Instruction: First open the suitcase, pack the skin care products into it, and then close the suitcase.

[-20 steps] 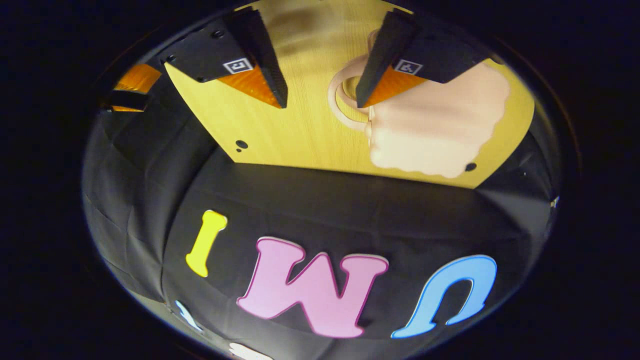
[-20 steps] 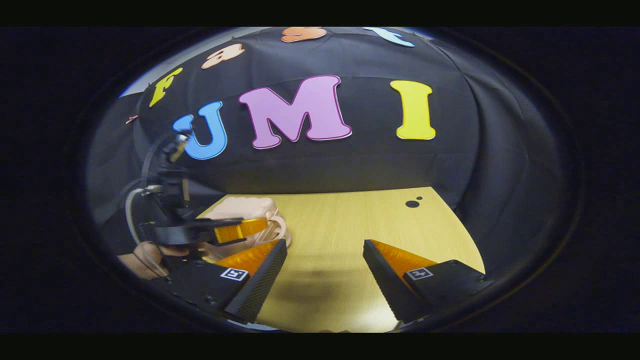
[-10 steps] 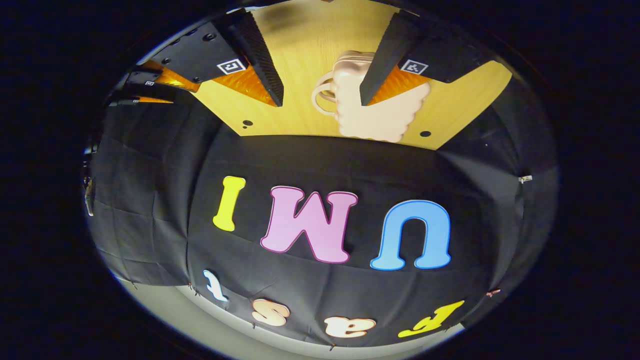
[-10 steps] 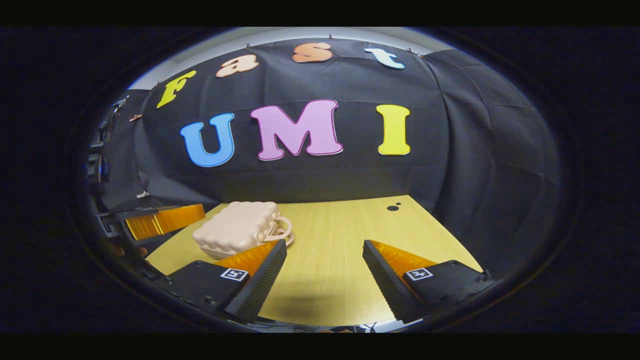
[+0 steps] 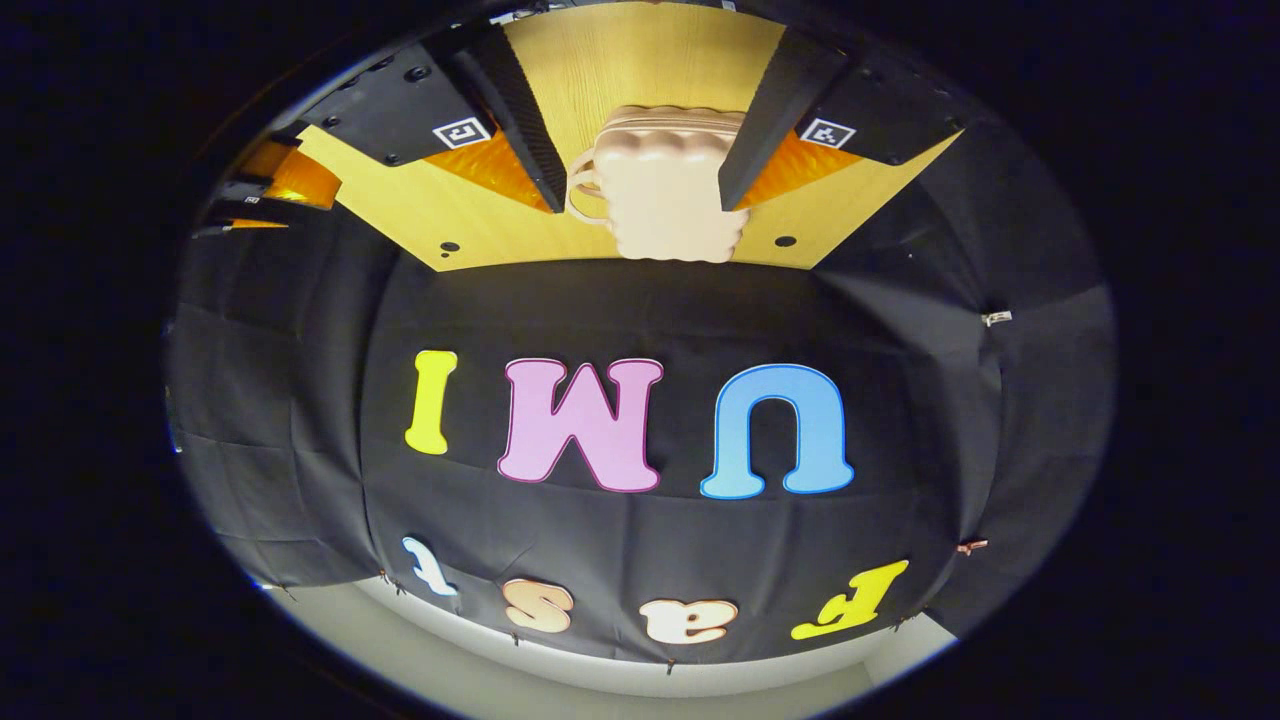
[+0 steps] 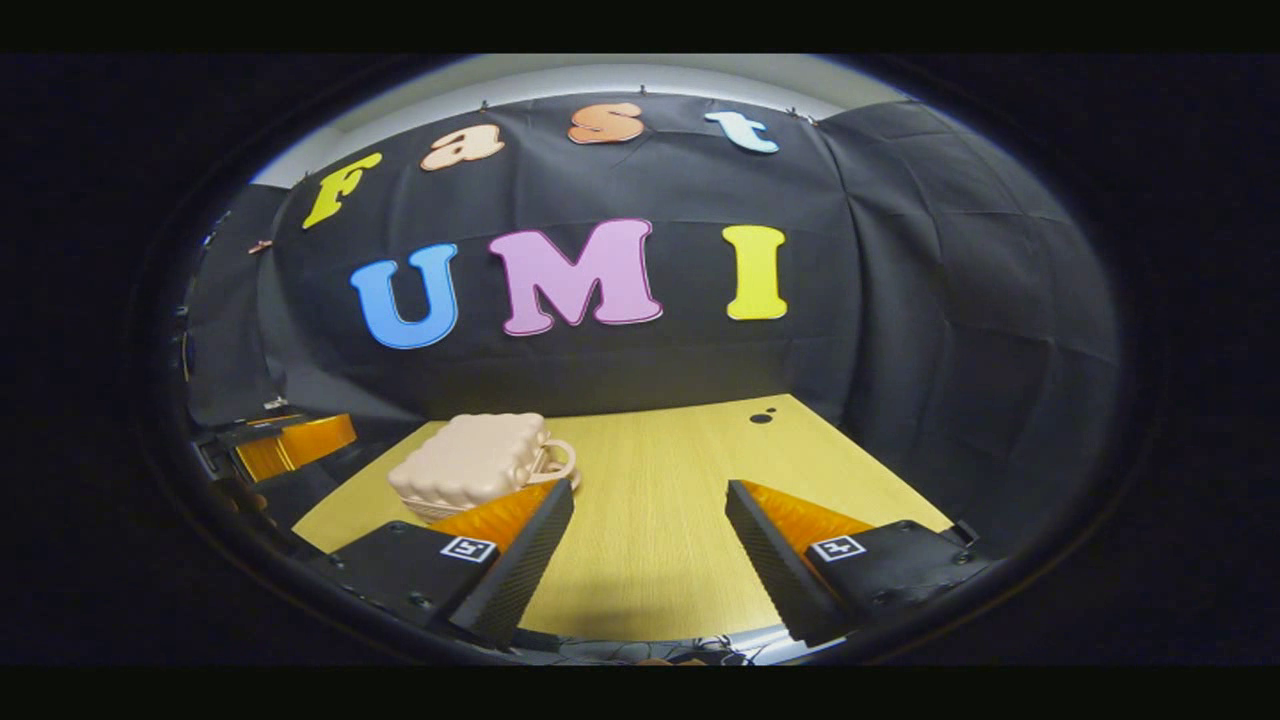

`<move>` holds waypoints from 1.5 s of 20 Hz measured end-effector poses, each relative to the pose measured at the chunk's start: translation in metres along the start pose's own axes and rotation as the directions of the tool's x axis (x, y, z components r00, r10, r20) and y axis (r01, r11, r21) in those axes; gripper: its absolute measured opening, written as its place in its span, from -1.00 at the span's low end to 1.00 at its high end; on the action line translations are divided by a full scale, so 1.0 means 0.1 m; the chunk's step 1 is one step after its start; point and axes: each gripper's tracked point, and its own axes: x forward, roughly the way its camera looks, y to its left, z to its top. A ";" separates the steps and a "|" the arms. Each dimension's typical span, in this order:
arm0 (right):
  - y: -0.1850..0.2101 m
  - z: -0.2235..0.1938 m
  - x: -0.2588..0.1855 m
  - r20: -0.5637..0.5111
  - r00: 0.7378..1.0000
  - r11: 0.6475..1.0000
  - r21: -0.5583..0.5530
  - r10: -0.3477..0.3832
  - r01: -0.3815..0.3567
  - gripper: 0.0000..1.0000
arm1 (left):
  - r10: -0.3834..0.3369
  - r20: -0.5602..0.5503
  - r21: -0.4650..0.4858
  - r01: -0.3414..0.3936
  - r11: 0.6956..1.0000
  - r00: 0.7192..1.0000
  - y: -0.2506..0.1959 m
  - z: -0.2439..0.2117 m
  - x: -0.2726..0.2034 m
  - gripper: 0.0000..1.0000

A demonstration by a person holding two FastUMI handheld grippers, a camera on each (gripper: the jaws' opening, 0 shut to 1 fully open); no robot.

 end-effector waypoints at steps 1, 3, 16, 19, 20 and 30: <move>0.01 0.01 0.00 0.002 1.000 1.000 0.003 0.001 -0.001 0.94 | -0.005 0.003 0.003 0.005 1.000 1.000 -0.02 0.02 0.02 0.92; 0.04 0.05 0.00 0.013 1.000 1.000 -0.002 0.002 -0.002 0.95 | -0.025 0.020 0.013 0.024 1.000 0.999 -0.09 0.09 0.02 0.93; 0.15 -0.04 0.08 0.000 1.000 0.999 0.043 0.010 -0.010 0.95 | -0.042 0.033 0.064 0.040 0.997 0.999 -0.11 0.07 0.08 0.92; 0.19 -0.10 0.08 -0.015 1.000 0.999 0.031 0.021 -0.020 0.94 | -0.044 0.032 0.064 0.042 0.997 0.999 -0.13 0.06 0.06 0.92; 0.20 -0.10 0.08 -0.019 1.000 0.999 0.028 0.024 -0.023 0.94 | -0.041 0.032 0.069 0.039 0.997 0.999 -0.12 0.05 0.05 0.92; 0.18 -0.12 0.05 -0.021 0.999 0.999 0.029 0.031 -0.030 0.95 | -0.042 0.061 0.124 0.034 0.992 0.997 -0.21 0.12 0.02 0.92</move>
